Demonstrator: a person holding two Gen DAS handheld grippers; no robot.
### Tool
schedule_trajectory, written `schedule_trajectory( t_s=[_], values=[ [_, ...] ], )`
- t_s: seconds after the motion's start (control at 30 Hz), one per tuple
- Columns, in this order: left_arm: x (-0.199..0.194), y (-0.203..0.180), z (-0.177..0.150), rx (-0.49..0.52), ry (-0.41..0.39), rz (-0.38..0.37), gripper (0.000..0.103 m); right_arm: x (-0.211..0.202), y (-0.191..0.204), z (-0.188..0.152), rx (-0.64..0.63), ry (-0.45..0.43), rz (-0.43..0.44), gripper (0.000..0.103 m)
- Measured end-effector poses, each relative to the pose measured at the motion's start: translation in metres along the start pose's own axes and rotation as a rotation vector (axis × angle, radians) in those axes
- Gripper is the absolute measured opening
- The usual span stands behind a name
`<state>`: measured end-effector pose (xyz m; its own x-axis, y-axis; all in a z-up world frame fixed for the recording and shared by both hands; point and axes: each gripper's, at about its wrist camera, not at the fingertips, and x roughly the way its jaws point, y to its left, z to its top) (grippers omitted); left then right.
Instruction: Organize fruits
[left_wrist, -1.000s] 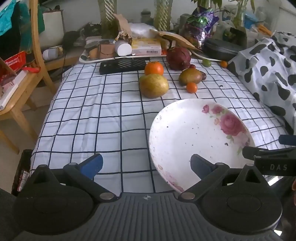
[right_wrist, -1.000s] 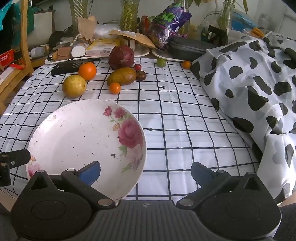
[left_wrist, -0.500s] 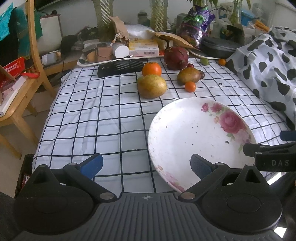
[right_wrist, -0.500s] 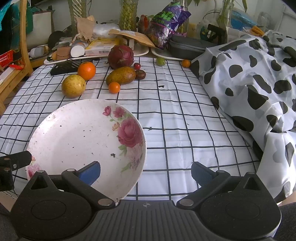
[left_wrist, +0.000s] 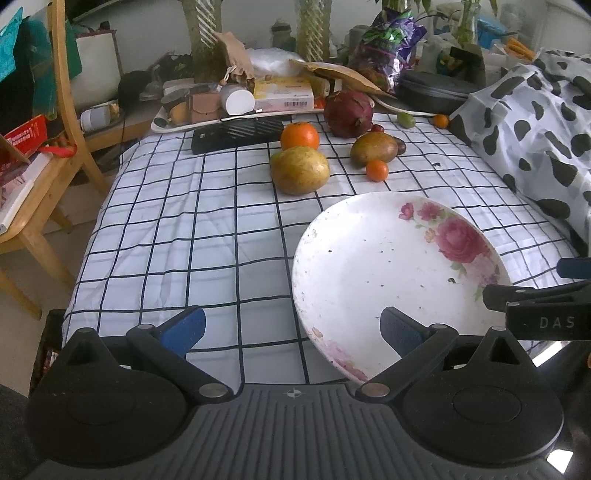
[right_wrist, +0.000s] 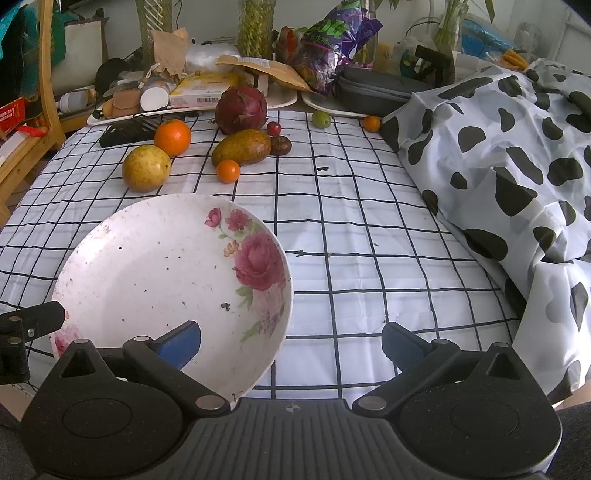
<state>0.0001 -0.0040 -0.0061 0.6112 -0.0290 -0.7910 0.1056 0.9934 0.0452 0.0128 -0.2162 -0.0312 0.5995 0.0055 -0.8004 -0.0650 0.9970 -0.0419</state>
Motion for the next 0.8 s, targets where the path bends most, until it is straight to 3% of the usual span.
schedule_trajectory(
  t_s=[0.3, 0.8],
  values=[
    [-0.0032, -0.0027, -0.0006, 0.017, -0.042, 0.023, 0.102, 0.0014, -0.0001, -0.0007, 0.004, 0.003, 0.001, 0.103],
    [-0.004, -0.0043, -0.002, 0.034, -0.074, -0.011, 0.102, 0.0081, -0.0027, -0.003, 0.027, 0.022, -0.014, 0.103]
  ],
)
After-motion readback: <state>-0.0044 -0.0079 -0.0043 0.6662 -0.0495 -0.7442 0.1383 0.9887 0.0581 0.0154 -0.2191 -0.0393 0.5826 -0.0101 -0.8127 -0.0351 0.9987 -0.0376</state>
